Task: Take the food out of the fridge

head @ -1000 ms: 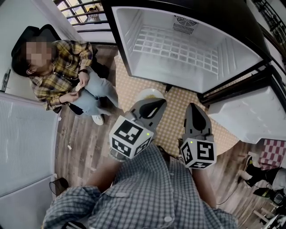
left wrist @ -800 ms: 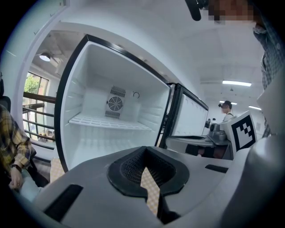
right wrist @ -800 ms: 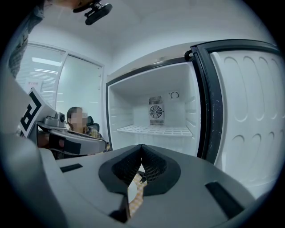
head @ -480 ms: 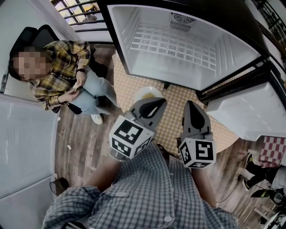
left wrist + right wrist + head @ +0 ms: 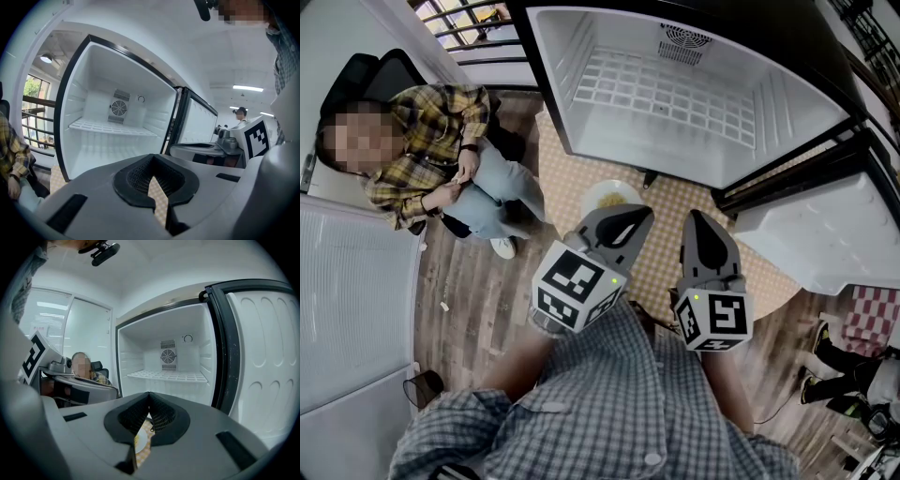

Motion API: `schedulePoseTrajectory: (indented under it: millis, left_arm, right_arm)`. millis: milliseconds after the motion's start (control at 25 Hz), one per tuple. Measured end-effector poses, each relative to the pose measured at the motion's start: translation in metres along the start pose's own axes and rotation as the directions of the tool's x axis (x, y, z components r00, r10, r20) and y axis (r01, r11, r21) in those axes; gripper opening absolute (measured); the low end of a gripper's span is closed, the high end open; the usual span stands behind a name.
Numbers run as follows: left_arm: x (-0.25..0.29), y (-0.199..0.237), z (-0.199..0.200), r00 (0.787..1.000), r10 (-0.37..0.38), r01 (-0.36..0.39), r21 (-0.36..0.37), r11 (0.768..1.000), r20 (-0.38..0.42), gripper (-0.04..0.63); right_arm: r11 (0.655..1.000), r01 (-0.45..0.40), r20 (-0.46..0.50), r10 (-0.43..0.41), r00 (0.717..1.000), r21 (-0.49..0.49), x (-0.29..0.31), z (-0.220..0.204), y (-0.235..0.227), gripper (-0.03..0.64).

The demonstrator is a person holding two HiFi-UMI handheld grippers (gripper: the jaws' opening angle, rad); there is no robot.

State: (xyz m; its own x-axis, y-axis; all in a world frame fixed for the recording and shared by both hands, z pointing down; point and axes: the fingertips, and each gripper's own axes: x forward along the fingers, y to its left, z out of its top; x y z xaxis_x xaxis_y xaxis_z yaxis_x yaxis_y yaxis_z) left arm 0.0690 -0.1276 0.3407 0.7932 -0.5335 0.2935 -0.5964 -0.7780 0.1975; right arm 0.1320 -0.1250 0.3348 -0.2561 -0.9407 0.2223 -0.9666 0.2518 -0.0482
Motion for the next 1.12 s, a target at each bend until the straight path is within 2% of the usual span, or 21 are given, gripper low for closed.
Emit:
schedulePoseTrajectory:
  millis: [360,1120]
  left_arm:
    - [0.0013,-0.0021,-0.0028,1.000,-0.008,0.008,0.011,1.000,-0.016,0.006]
    - [0.0036,0.0036,-0.0050,1.000,0.005,-0.005,-0.015,1.000,-0.016,0.006]
  right_arm:
    - [1.000,-0.011,-0.013,0.011,1.000,-0.004,0.0016,-0.0026,0.0038,0.009]
    - [0.999,-0.045,-0.033,0.045,0.998,-0.005,0.0060,-0.0098,0.0059,0.009]
